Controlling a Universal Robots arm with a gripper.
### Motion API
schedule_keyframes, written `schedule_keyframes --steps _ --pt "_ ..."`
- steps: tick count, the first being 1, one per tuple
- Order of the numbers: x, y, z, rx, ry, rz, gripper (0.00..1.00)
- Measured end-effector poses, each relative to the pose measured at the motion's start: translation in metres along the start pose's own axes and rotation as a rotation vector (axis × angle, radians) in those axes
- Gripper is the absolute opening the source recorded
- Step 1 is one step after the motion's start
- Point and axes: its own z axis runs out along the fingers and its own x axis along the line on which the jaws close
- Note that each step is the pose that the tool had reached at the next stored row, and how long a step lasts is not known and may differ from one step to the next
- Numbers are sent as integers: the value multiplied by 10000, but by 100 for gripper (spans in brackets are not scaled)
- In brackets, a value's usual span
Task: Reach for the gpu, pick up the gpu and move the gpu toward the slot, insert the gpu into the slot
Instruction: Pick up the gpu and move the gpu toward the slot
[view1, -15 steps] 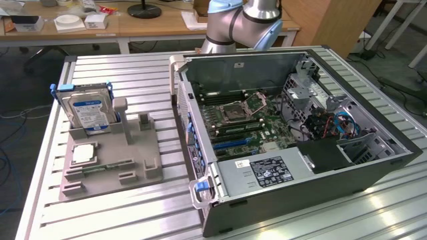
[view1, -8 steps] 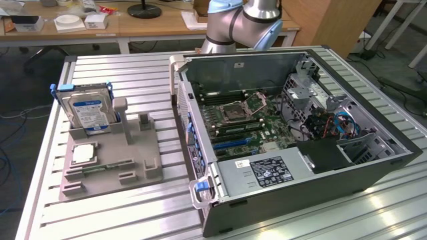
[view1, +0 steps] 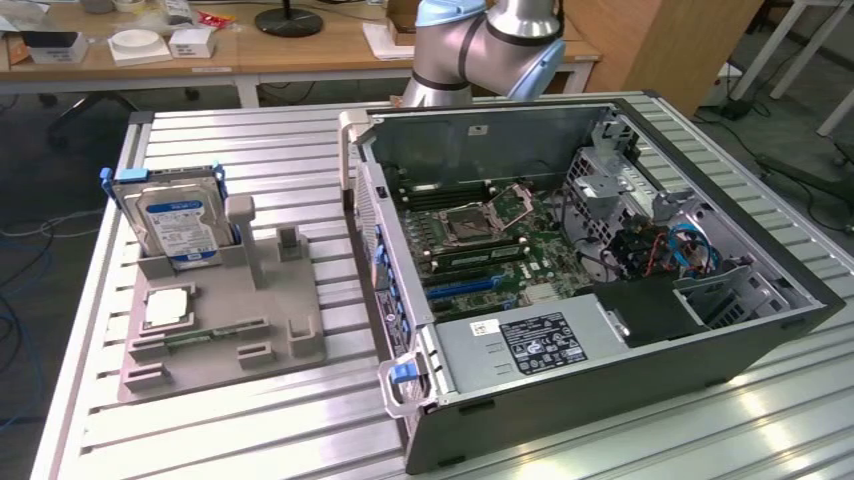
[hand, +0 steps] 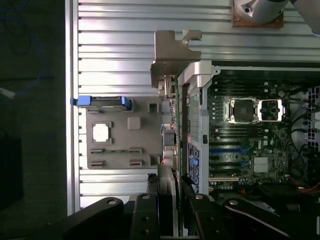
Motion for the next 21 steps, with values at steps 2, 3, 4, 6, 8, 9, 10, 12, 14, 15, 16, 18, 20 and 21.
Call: schedule_keyframes --steps 2,3,4,6,8,9,10,12,14,15,16,18,20,21 --pt "1 -25 36 0 1 1 28" --pt "1 -39 52 1 2 1 28" --pt "2 -51 69 1 1 1 28" --pt "2 -68 104 3 8 1 28" --pt "5 -76 141 3 51 4 28" --pt "6 -77 156 4 84 7 28" --pt "6 -78 172 4 112 8 28" --pt "8 -81 209 4 113 10 28" --pt "8 -83 244 5 114 10 28" --pt "9 -85 262 5 115 11 28" --pt "10 -86 282 4 114 13 28" --pt "11 -88 318 3 113 15 28" --pt "12 -90 353 4 113 20 28" --pt "13 -92 371 5 114 26 28"
